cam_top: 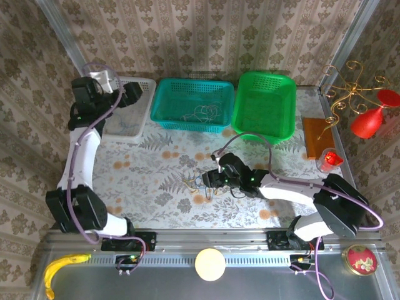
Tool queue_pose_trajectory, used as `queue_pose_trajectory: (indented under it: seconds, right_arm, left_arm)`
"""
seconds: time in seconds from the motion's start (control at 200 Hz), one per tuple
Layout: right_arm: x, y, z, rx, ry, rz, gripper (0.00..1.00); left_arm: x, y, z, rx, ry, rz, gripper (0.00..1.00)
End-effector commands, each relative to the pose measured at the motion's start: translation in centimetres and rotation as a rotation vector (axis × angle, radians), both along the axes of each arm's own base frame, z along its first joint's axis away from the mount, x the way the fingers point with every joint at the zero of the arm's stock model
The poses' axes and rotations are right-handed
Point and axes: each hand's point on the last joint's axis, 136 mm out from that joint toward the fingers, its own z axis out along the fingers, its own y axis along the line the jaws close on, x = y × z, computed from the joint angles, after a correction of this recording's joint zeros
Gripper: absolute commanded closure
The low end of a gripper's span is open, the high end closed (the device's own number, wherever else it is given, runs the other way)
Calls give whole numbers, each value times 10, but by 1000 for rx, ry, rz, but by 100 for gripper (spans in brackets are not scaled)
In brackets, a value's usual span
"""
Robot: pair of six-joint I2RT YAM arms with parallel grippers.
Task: Untangle the cables
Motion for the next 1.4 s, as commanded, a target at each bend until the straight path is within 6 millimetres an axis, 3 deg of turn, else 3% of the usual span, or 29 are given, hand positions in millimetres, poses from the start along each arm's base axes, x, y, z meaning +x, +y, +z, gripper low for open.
queue_pose_trajectory:
  seconds: [0.0, 0.125, 0.205, 0.33, 0.45, 0.82, 0.95, 1.18, 1.39]
  right_arm:
    - [-1, 7, -7, -47, 10, 76, 43]
    - [0, 14, -19, -87, 26, 119, 46]
    - [2, 18, -24, -113, 28, 140, 50]
    - [5, 22, -33, -155, 30, 176, 51]
    - [8, 26, -41, -186, 37, 204, 51]
    - [13, 38, -59, -215, 59, 245, 51]
    - [17, 43, -58, -210, 55, 246, 63]
    - [19, 45, -27, -163, 36, 259, 100]
    - [28, 23, 13, -33, -9, 134, 100]
  left_arm:
    - [-31, -30, -22, -5, 81, -40, 0]
    - [-64, -69, -56, -12, 148, -96, 0]
    - [-83, -81, -80, -32, 191, -98, 0]
    - [-105, -81, -114, -86, 238, -56, 0]
    - [-117, -74, -133, -131, 272, -15, 0]
    - [-122, -69, -129, -167, 269, 2, 0]
    - [-122, -71, -130, -174, 275, -4, 0]
    - [-124, -72, -135, -175, 287, -14, 0]
    - [-129, -82, -143, -188, 306, -64, 0]
